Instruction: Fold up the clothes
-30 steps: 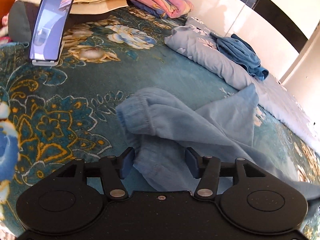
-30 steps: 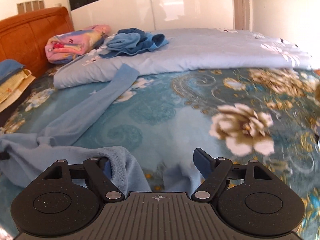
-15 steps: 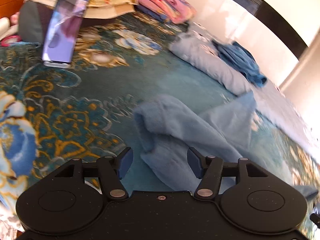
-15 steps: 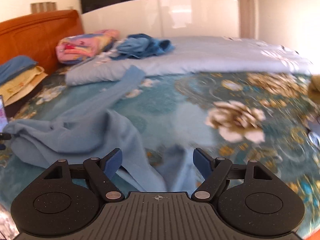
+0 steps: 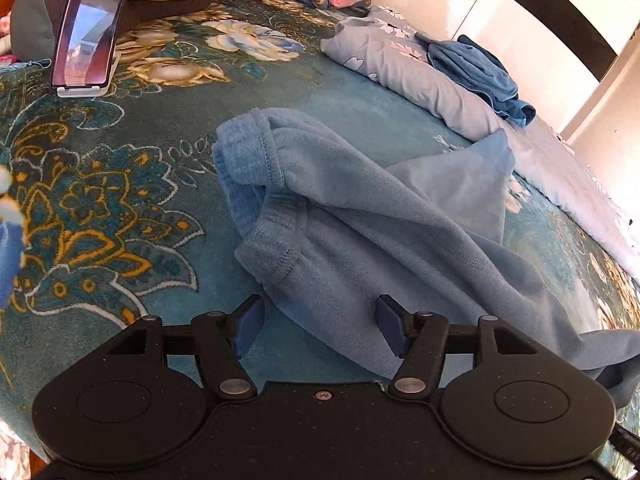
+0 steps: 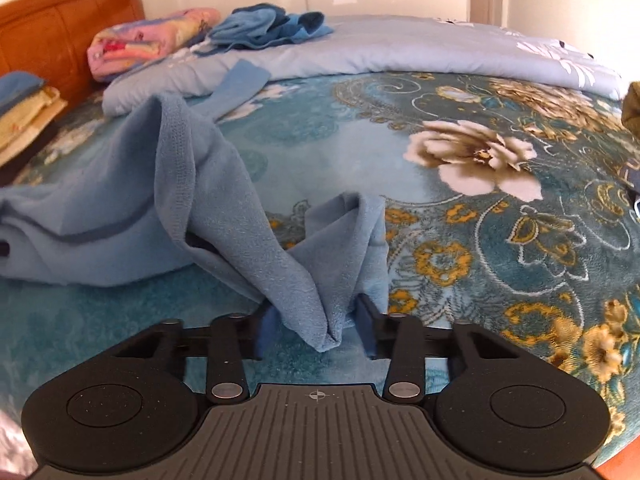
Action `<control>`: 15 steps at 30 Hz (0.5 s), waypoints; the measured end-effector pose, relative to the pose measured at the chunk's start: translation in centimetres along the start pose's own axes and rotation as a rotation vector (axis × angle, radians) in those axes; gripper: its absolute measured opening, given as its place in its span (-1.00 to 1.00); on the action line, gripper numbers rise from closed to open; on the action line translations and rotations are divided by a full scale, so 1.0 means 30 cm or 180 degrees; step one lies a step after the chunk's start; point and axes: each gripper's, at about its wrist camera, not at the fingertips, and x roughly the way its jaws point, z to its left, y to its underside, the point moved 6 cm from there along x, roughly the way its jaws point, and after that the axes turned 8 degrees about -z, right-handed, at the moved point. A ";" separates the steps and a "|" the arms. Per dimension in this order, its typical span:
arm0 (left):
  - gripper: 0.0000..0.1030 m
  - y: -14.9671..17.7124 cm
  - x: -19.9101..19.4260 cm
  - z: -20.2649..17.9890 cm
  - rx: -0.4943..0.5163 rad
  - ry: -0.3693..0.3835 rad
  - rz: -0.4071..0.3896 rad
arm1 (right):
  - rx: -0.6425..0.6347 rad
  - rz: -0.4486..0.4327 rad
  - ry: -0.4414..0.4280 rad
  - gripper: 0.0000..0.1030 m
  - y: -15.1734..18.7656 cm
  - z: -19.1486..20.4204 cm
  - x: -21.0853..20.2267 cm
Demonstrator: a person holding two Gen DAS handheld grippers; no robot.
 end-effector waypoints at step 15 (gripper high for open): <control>0.15 -0.018 0.045 -0.009 -0.0065 0.0004 -0.0051 | 0.0367 -0.0520 -0.0007 -0.73 -0.263 -0.106 -0.150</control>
